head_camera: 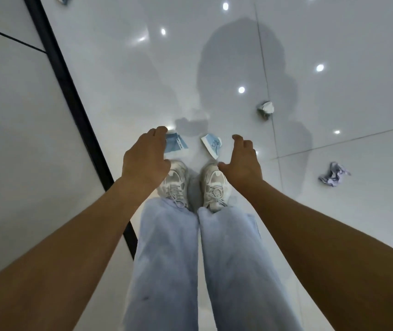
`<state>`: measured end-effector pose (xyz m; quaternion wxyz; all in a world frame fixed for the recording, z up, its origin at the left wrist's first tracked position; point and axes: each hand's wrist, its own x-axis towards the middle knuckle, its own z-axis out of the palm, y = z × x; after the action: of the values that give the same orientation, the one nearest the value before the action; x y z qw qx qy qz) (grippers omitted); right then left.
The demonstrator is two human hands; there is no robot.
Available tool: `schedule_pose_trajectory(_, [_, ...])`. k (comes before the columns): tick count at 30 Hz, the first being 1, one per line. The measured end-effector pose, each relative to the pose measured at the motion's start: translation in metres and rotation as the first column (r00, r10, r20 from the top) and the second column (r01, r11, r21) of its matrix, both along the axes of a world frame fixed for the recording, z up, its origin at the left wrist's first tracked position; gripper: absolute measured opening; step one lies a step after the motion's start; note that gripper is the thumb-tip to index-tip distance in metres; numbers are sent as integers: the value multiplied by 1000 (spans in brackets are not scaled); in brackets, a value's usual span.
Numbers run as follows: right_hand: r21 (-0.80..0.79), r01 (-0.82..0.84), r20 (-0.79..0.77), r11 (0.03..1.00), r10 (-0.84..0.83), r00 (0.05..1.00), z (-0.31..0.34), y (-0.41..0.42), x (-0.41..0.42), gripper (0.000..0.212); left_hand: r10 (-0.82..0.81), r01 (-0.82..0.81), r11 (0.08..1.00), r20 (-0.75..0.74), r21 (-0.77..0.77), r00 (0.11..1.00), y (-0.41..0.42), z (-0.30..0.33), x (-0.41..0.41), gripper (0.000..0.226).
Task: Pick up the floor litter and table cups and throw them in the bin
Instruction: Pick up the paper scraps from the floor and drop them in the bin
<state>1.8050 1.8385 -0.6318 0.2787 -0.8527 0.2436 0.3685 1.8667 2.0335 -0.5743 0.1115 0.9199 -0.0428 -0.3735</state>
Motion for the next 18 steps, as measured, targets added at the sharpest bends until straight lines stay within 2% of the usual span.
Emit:
schedule_pose_trajectory(8, [-2,22,-19,1000,-22,1000,-148,14,10,74,14,-1,994,115,-113,993,-4,-128,16,60])
schedule_pose_trajectory(11, [-41,-1,-4,999,1,1000,-192,22,7,75,45,-30,989,100,-144,994,-1,-162,10,59])
schedule_pose_trajectory(14, [-94,-10,21,996,12,1000,-218,33,3,68,31,-18,984,71,-176,997,2,-180,2,58])
schedule_pose_trajectory(18, [-142,-7,54,990,15,998,-229,43,-3,55,24,-23,989,5,-144,1000,3,-188,1,63])
